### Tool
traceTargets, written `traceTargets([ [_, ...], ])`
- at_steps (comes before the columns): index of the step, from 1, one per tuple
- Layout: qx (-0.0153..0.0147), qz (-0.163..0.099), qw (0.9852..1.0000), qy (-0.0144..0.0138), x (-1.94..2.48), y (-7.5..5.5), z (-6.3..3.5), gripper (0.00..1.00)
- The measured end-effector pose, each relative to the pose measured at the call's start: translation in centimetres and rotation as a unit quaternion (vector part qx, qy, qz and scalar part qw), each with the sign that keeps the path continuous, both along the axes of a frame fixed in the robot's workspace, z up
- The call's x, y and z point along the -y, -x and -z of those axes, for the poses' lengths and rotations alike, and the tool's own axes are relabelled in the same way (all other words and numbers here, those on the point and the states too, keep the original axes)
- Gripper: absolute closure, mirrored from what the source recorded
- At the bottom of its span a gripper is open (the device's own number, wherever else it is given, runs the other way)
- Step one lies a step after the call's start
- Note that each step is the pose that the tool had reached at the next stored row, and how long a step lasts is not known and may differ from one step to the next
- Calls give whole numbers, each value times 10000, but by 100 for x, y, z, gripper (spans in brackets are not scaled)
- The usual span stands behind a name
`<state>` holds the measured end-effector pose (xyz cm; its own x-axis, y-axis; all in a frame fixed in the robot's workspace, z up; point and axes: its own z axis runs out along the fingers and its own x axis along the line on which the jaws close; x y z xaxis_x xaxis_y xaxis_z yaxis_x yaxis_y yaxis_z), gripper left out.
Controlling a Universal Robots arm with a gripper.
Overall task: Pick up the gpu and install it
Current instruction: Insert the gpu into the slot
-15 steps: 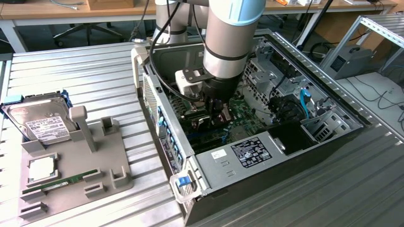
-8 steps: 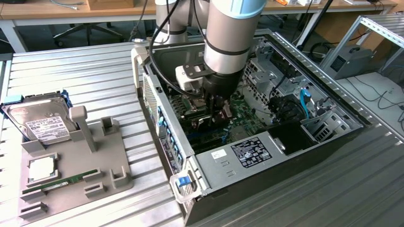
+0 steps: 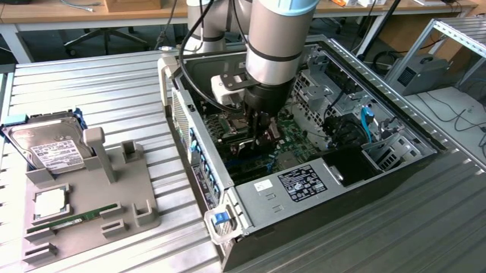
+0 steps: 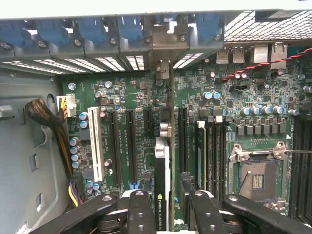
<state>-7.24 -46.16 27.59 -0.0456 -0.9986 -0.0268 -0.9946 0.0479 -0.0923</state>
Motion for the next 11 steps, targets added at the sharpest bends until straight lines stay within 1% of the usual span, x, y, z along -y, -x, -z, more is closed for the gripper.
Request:
traceTargets([
  [1, 0, 0, 10000, 6, -1, 0, 0, 65],
  [2, -2, 0, 10000, 17, -2, -1, -1, 65],
  [5, -23, 0, 10000, 80, -4, -5, -6, 65],
  [11, -32, -1, 10000, 81, -4, -10, -6, 65],
])
